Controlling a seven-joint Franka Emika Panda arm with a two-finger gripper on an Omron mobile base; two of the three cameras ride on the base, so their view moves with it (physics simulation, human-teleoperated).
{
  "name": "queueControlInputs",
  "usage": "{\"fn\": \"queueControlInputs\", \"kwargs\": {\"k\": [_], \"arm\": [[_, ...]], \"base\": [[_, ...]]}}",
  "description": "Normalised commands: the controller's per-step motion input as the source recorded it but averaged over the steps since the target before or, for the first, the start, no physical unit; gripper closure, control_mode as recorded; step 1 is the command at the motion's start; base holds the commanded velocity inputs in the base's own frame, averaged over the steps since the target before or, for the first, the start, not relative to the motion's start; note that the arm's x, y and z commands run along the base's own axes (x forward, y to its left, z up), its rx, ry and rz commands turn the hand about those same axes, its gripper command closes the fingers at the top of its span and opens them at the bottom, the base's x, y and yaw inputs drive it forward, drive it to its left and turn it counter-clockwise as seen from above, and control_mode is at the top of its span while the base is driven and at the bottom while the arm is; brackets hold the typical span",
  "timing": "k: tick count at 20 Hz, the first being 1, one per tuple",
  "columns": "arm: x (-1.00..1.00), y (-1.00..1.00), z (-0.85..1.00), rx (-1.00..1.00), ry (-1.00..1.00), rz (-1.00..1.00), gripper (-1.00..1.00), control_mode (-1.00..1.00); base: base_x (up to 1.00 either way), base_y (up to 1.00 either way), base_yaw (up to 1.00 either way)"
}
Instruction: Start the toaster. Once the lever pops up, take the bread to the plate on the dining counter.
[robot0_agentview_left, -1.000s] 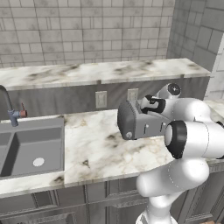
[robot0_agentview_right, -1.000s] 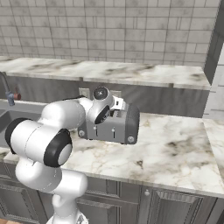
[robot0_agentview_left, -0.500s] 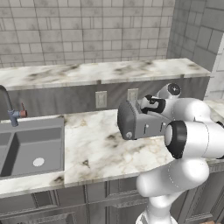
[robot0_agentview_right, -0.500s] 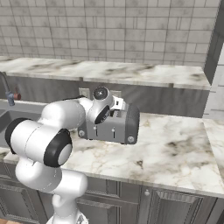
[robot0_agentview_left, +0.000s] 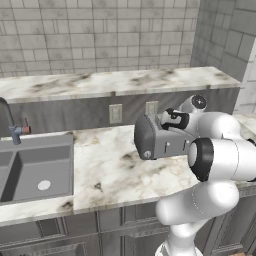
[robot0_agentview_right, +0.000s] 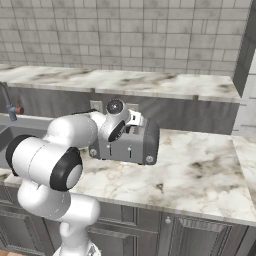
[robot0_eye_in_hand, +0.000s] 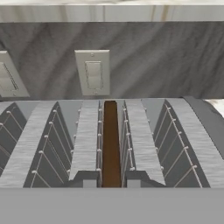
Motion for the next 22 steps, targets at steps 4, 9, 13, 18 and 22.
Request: {"fn": "queueControlInputs", "kwargs": {"k": [4, 9, 13, 18, 22], "arm": [[0.00, 0.00, 0.00, 0.00, 0.00, 0.00, 1.00, -1.00], [0.00, 0.00, 0.00, 0.00, 0.00, 0.00, 1.00, -1.00], [0.00, 0.00, 0.00, 0.00, 0.00, 0.00, 1.00, -1.00], [0.00, 0.00, 0.00, 0.00, -0.01, 0.00, 1.00, -1.00], [-0.07, 0.00, 0.27, 0.00, -0.11, 0.00, 1.00, -1.00]], "base": [[0.00, 0.00, 0.00], [0.00, 0.00, 0.00], [0.00, 0.00, 0.00], [0.00, 0.00, 0.00], [0.00, 0.00, 0.00]]}}
